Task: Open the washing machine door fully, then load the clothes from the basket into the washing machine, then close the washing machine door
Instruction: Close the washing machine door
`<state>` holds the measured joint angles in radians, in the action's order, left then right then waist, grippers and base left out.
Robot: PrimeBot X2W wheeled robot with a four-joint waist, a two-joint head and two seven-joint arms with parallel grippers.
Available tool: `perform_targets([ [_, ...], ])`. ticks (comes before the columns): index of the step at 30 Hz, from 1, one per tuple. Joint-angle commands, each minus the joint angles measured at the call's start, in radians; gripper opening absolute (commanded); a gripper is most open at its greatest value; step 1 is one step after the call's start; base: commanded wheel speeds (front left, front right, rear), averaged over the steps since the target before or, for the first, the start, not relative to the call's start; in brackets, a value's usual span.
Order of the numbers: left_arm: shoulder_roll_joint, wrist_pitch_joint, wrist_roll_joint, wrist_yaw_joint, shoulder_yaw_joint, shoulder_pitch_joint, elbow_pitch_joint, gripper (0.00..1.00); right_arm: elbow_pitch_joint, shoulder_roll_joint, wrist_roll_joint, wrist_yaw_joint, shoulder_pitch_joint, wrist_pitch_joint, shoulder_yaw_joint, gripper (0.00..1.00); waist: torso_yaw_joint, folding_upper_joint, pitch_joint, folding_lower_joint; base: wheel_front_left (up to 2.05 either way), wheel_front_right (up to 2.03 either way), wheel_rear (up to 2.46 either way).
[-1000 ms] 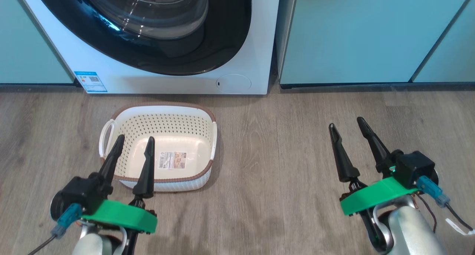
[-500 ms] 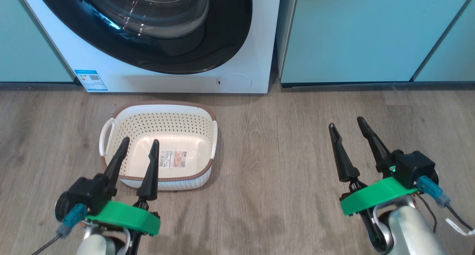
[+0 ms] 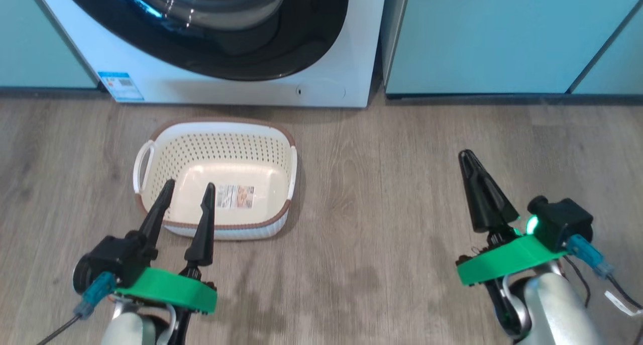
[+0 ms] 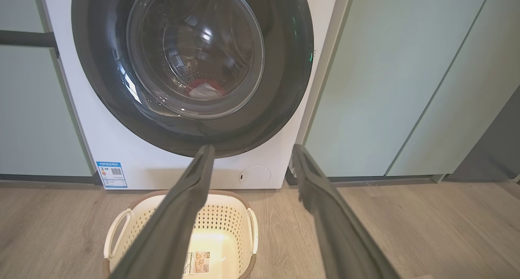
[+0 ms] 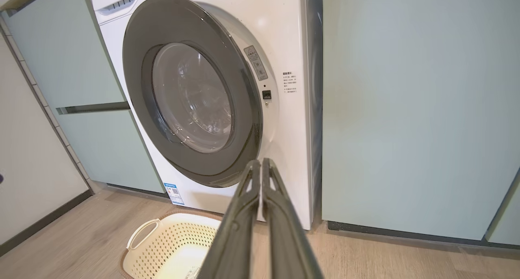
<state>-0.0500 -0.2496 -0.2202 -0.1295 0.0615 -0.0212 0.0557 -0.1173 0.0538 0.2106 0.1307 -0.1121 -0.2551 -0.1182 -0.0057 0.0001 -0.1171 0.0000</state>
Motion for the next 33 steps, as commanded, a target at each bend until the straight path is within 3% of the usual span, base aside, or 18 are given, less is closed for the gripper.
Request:
perform_targets([
  [1,0.0,-0.012,-0.001,0.0,-0.029,-0.054,-0.039,1.0,0.041,-0.004,-0.007,0.0,-0.043,-0.007,-0.038,0.0,0.01,-0.0001,-0.028,0.0,0.0,0.0,0.0],
  [7,0.0,-0.012,-0.007,0.001,0.006,-0.125,-0.048,1.0,0.059,0.004,-0.071,0.0,-0.147,-0.007,-0.131,0.0,0.062,-0.0001,-0.129,0.0,0.0,0.0,0.0],
  [12,0.0,-0.012,-0.036,0.013,0.042,-0.173,-0.068,1.0,0.04,0.085,-0.081,0.0,-0.284,-0.007,-0.236,0.0,0.122,-0.0001,-0.213,0.0,0.0,0.0,0.0],
  [17,0.0,-0.012,-0.058,0.023,0.07,-0.193,-0.072,1.0,-0.002,0.157,-0.071,0.0,-0.45,-0.007,-0.278,0.0,0.176,-0.0001,-0.273,0.0,0.0,0.0,0.0],
  [21,0.0,-0.012,-0.068,0.027,0.089,-0.209,-0.077,1.0,-0.076,0.217,-0.074,0.0,-0.591,-0.007,-0.301,0.0,0.208,-0.0001,-0.313,0.0,0.0,0.0,0.0],
  [33,0.0,-0.012,-0.087,0.04,0.128,-0.251,-0.078,1.0,-0.354,0.294,-0.035,0.0,-0.939,-0.007,-0.326,0.0,0.269,-0.0001,-0.398,0.0,0.0,0.0,0.0],
])
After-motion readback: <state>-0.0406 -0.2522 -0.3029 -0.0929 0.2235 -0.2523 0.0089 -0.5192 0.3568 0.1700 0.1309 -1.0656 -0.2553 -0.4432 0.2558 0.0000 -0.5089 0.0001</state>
